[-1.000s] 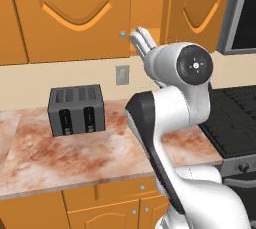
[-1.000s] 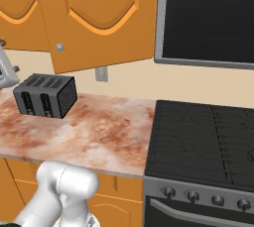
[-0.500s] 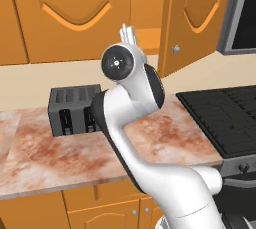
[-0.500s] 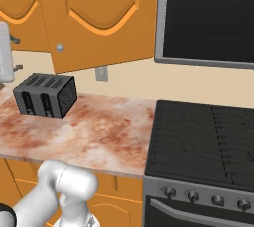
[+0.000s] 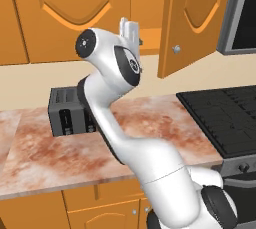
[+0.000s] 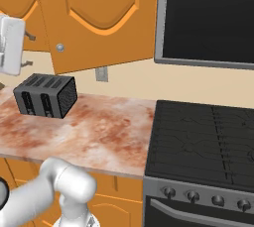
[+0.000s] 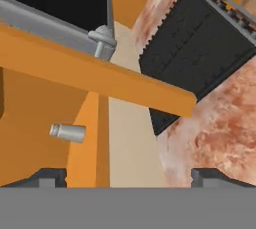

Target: Move the ketchup and shaker from the cabinet to the dining counter.

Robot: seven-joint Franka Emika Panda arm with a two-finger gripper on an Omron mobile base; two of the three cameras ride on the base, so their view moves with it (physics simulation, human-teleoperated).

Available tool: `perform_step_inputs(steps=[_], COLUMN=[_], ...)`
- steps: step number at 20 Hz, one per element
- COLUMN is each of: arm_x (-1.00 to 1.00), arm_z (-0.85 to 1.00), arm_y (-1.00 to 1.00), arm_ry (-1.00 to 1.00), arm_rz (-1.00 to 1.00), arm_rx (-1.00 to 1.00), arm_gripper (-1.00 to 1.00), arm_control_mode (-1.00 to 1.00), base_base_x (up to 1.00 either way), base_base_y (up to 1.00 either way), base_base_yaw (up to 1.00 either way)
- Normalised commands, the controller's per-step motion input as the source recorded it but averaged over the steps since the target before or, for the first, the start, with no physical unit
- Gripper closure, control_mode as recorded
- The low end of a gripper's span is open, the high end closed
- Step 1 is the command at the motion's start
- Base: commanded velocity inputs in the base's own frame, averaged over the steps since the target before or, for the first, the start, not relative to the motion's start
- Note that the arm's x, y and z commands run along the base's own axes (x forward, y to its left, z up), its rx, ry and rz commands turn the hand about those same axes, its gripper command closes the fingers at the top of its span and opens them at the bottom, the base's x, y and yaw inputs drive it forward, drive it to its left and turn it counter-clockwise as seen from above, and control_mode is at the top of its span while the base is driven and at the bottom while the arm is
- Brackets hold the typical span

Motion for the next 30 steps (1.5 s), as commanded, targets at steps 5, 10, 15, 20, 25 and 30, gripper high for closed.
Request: perform_step_inputs(steps=[5, 10, 15, 20, 25, 30], arm_x=[0.24, 0.32, 0.35, 0.28, 0.09, 0.12], arm_z=[-0.17, -0.37, -0.34, -0.3, -0.21, -0.19], arm_y=[-0.13, -0.03, 0.0, -0.02, -0.01, 0.01], arm_ry=[-0.1, -0.21, -0.27, -0.27, -0.24, -0.2], arm_rz=[-0.29, -0.23, -0.19, -0.15, -0.14, -0.15], arm_rx=[0.09, 0.04, 0.04, 0.04, 0.07, 0.09], arm_gripper=[-1.0, -1.0, -1.0, -1.0, -1.0, -1.0], arm_control_mode=[-1.0, -1.0, -1.0, -1.0, -1.0, -1.0], base_base_x=[0.0, 0.0, 0.0, 0.0, 0.0, 0.0], base_base_y=[0.0, 0.0, 0.0, 0.0, 0.0, 0.0], base_base_yaw=[0.0, 0.0, 0.0, 0.0, 0.0, 0.0])
